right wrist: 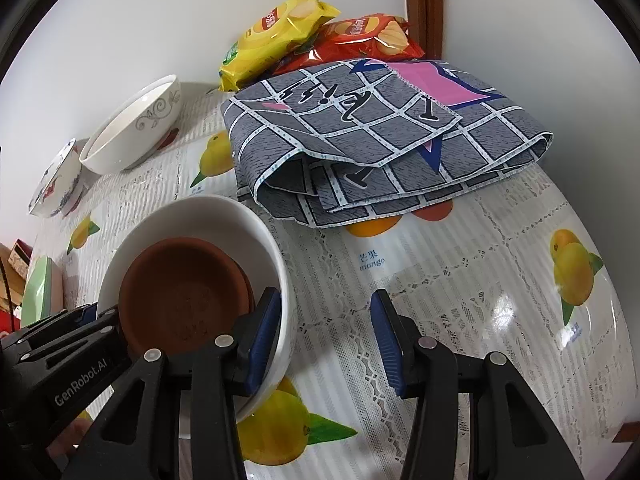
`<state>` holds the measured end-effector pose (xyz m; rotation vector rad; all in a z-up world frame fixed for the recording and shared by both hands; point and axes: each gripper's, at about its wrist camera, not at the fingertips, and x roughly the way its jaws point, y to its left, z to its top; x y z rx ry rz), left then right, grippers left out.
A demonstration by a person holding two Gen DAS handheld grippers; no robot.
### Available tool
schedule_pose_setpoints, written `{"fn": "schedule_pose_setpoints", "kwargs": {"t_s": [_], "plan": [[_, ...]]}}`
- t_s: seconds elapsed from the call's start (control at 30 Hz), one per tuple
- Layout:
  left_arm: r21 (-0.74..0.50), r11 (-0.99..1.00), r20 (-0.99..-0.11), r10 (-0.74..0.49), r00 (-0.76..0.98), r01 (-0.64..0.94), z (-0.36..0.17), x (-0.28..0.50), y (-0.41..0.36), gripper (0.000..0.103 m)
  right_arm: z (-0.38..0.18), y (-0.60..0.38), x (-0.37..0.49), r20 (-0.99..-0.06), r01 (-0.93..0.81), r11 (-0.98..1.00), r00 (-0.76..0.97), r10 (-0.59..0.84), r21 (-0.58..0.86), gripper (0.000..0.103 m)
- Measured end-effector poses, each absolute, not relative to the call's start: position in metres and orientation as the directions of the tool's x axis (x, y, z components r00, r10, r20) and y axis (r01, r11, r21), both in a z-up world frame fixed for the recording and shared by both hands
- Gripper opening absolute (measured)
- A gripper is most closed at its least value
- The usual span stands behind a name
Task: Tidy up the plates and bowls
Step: 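Close the right gripper on the white bowl rim while the left gripper regrips it, then lift the white bowl with both grippers and carry it toward the green plate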
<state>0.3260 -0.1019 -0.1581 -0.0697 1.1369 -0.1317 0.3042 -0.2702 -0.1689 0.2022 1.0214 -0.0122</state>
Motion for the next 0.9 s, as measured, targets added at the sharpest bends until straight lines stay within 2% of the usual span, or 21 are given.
{"fn": "schedule_pose_setpoints", "kwargs": {"t_s": [0.1,0.37,0.43,0.5,0.57,0.9], "plan": [[-0.112,0.991,-0.901,-0.133,0.414,0.074,-0.158,0.325,-0.103,0.023,-0.169,-0.269,0.305,-0.849,0.098,0.982,0.521,0.087,0.160,0.047],[-0.097,0.991,-0.912,-0.125,0.390,0.091,-0.158,0.330,-0.107,0.024,-0.167,-0.263,0.309,-0.859,0.067,0.985,0.501,0.106,0.161,0.030],[-0.102,0.991,-0.910,-0.130,0.394,0.091,-0.158,0.330,-0.107,0.021,-0.167,-0.261,0.308,-0.856,0.061,0.985,0.505,0.111,0.164,0.026],[-0.112,0.989,-0.907,-0.142,0.396,0.100,-0.157,0.329,-0.109,0.014,-0.167,-0.261,0.307,-0.847,0.057,0.979,0.513,0.140,0.196,0.020],[-0.125,0.987,-0.906,-0.154,0.394,0.099,-0.157,0.329,-0.111,0.011,-0.167,-0.259,0.306,-0.840,0.056,0.974,0.520,0.158,0.218,0.011],[-0.147,0.984,-0.906,-0.175,0.386,0.101,-0.157,0.324,-0.111,0.010,-0.163,-0.259,0.300,-0.838,0.089,0.968,0.522,0.156,0.236,0.011]]}}
